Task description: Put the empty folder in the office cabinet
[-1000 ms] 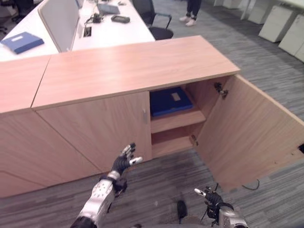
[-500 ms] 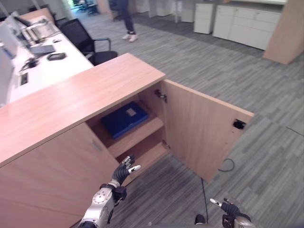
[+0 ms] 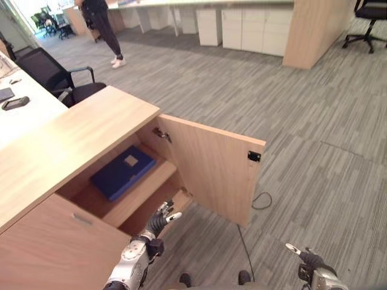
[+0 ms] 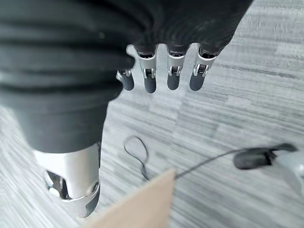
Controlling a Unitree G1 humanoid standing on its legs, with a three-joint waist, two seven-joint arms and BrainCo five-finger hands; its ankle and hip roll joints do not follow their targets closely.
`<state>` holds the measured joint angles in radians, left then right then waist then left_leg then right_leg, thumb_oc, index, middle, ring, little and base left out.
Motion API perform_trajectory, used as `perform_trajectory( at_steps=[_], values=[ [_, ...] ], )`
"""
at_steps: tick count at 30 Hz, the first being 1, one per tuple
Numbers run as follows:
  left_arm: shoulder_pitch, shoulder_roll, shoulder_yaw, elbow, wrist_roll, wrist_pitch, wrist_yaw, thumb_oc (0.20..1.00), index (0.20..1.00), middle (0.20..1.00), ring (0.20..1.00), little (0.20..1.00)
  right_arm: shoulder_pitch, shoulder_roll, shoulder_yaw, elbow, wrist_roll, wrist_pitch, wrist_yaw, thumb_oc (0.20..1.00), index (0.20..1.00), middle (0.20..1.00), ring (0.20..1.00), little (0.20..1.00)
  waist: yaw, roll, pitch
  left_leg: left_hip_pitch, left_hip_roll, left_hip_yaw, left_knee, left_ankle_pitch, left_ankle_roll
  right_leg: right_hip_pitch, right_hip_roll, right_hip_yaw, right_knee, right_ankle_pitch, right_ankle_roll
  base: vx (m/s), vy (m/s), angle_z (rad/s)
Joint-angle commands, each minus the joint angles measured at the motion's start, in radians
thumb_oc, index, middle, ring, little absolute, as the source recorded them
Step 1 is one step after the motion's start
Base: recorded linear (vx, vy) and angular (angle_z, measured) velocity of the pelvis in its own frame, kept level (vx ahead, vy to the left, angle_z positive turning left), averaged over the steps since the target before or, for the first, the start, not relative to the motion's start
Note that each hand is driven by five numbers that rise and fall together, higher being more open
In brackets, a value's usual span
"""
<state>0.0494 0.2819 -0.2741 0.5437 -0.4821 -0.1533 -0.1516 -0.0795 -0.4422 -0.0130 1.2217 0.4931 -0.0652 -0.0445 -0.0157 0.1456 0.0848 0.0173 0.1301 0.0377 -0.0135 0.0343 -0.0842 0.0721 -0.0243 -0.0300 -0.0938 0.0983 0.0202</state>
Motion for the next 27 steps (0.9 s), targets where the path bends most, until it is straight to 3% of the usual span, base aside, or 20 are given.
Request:
perform_trajectory(
  at_steps=[1, 8, 16, 21, 27],
  values=[
    [0.0, 0.05, 0.023, -0.061, 0.011, -0.045, -0.014, 1.0, 1.0, 1.0, 1.0, 1.0, -0.088, -0.003, -0.023, 0.04, 0.042, -0.046, -0.005, 1.0, 1.0, 1.0, 1.0, 1.0, 0.008, -0.077, -0.003, 0.093, 0.0, 0.005, 0.014, -0.04, -0.044, 0.075, -0.087, -0.043, 0.007, -0.134, 0.114, 0.02, 0.012, -0.26],
    [-0.006, 0.096, 0.009, -0.079, 0.009, -0.046, -0.028, 1.0, 1.0, 1.0, 1.0, 1.0, -0.25, -0.155, -0.034, 0.082, 0.066, -0.047, -0.009, 1.0, 1.0, 1.0, 1.0, 1.0, 0.037, -0.1, -0.021, 0.123, -0.001, 0.002, -0.021, -0.045, -0.038, 0.084, -0.092, -0.066, 0.007, -0.134, 0.127, 0.03, 0.008, 0.12],
    [-0.011, 0.127, -0.039, -0.089, 0.015, -0.036, -0.042, 1.0, 1.0, 1.0, 1.0, 1.0, -0.467, -0.242, 0.044, 0.112, 0.061, -0.043, -0.018, 1.0, 1.0, 1.0, 1.0, 1.0, 0.077, -0.117, -0.031, 0.131, -0.006, -0.023, -0.027, -0.054, -0.034, 0.104, -0.101, -0.096, 0.01, -0.137, 0.133, 0.02, 0.01, 0.13],
    [-0.008, 0.142, -0.064, -0.107, 0.01, -0.027, -0.05, 1.0, 1.0, 1.0, 1.0, 1.0, -0.578, -0.255, 0.079, 0.119, 0.088, -0.041, -0.019, 1.0, 1.0, 1.0, 1.0, 1.0, 0.098, -0.122, -0.035, 0.127, -0.009, -0.035, -0.031, -0.054, -0.033, 0.109, -0.104, -0.11, 0.01, -0.137, 0.134, 0.0, 0.008, 0.14],
    [0.013, 0.148, -0.086, -0.11, 0.002, -0.01, -0.061, 1.0, 1.0, 1.0, 1.0, 1.0, -0.704, -0.194, 0.168, 0.127, 0.066, -0.027, -0.014, 1.0, 1.0, 1.0, 1.0, 1.0, 0.14, -0.127, -0.04, 0.12, -0.014, -0.055, -0.042, -0.047, -0.031, 0.11, -0.107, -0.129, 0.007, -0.133, 0.136, 0.0, 0.008, 0.1]
  ],
)
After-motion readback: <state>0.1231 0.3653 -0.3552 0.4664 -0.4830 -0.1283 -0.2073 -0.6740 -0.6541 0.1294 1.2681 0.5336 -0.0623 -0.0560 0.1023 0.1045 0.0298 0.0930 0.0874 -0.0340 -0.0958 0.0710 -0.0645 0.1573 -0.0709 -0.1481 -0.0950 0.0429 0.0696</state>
